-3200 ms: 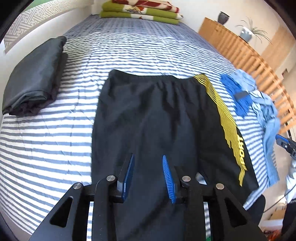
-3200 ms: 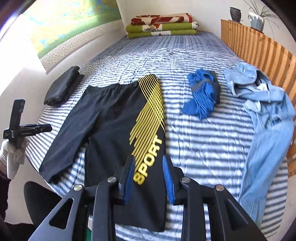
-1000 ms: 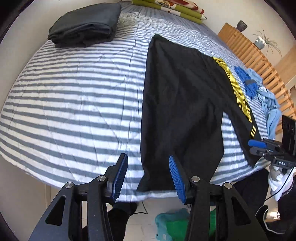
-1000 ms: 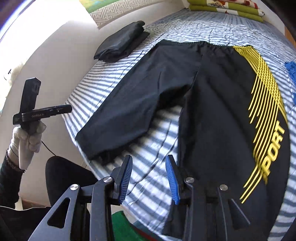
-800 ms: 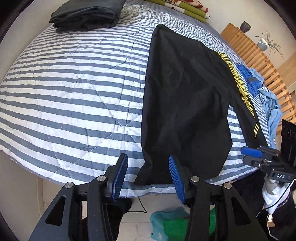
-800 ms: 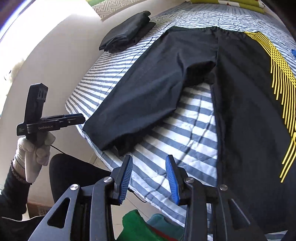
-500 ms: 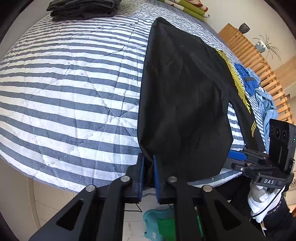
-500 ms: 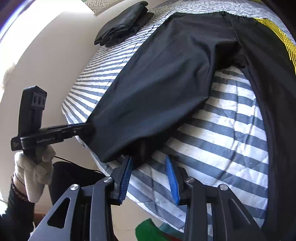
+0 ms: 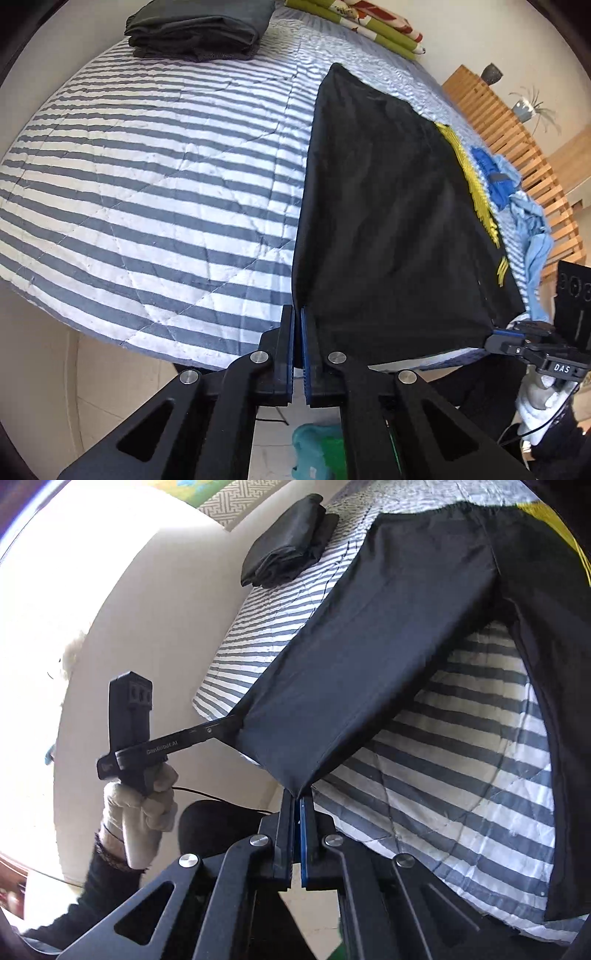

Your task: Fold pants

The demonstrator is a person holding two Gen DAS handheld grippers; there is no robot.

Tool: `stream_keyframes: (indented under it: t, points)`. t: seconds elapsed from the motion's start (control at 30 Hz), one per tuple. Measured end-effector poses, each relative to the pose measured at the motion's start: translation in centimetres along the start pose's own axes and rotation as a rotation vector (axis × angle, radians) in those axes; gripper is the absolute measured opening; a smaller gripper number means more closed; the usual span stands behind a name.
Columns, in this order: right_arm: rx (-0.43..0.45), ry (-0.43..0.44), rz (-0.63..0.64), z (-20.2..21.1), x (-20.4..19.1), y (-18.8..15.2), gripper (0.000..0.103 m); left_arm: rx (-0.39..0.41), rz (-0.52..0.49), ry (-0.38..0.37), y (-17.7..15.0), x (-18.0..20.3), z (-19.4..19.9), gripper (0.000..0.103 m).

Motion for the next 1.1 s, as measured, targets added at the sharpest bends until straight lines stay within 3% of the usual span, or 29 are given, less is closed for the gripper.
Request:
stream_keyframes:
  t: [0.07,0.13,0.23,0.3,0.4,0.57,0.63,0.77,0.87,0.93,0.97,1.0,1.07,1.1]
  points:
    - [-0.063,-0.103,0.029,-0.5,0.9,-1.5,0.007,-0.016,-0.019,0.061,-0.5,-0.6,-0.8,0.005]
    - [-0.113,-0.105,0.013,-0.3,1.8,-3.1,0.007,0.006,-0.021,0.119,-0.5,-1.3,-0.4,0.005]
    - [-0.047,-0.113,-0.010,3.9,3.3,-4.2,0.011,0.051,-0.018,0.138,0.0,-1.5,1.1,0.006]
    - [0.038,-0.160,-0.034,8.3,4.9,-4.3,0.012,0.094,-0.049,0.112,0.4,0.3,2.7,0.006]
    - [0.183,-0.246,-0.107,15.5,7.7,-4.7,0.015,0.130,-0.158,0.054,0.7,5.7,4.0,0.008]
    - [0.352,-0.413,-0.237,25.0,13.0,-6.9,0.021,0.125,-0.390,-0.092,-1.0,18.7,4.2,0.024]
    - [0.384,-0.444,-0.283,27.0,14.5,-8.0,0.022,0.122,-0.486,-0.140,-2.2,24.1,4.2,0.028]
    - [0.392,-0.476,-0.337,28.3,16.9,-8.4,0.029,0.086,-0.658,-0.188,-4.7,33.6,2.6,0.063]
    - [0.381,-0.465,-0.374,28.3,18.4,-8.5,0.032,0.043,-0.710,-0.170,-5.9,37.8,0.5,0.063]
    - [0.381,-0.457,-0.395,28.0,19.3,-8.7,0.033,0.017,-0.716,-0.161,-6.3,39.1,-0.7,0.063]
    - [0.384,-0.443,-0.403,28.0,19.6,-8.7,0.033,0.013,-0.721,-0.145,-6.3,39.4,-1.3,0.056]
    - [0.386,-0.425,-0.413,27.8,19.7,-8.7,0.033,0.006,-0.729,-0.125,-6.3,39.5,-1.9,0.034]
    - [0.389,-0.394,-0.429,27.7,20.1,-8.7,0.034,-0.027,-0.730,-0.106,-6.6,39.3,-3.0,0.004]
    - [0.385,-0.385,-0.436,27.6,20.3,-8.7,0.034,-0.028,-0.723,-0.109,-6.6,39.0,-3.2,0.004]
Point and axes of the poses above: each gripper's, at about its wrist camera, not at the fingertips, and z roughly against the way its jaws point, x to its right, y to its top, the point moved 8 cm from there along -z, roughly the way its jaws point, and after that the axes turned 11 degrees about y, right-handed, at the moved point
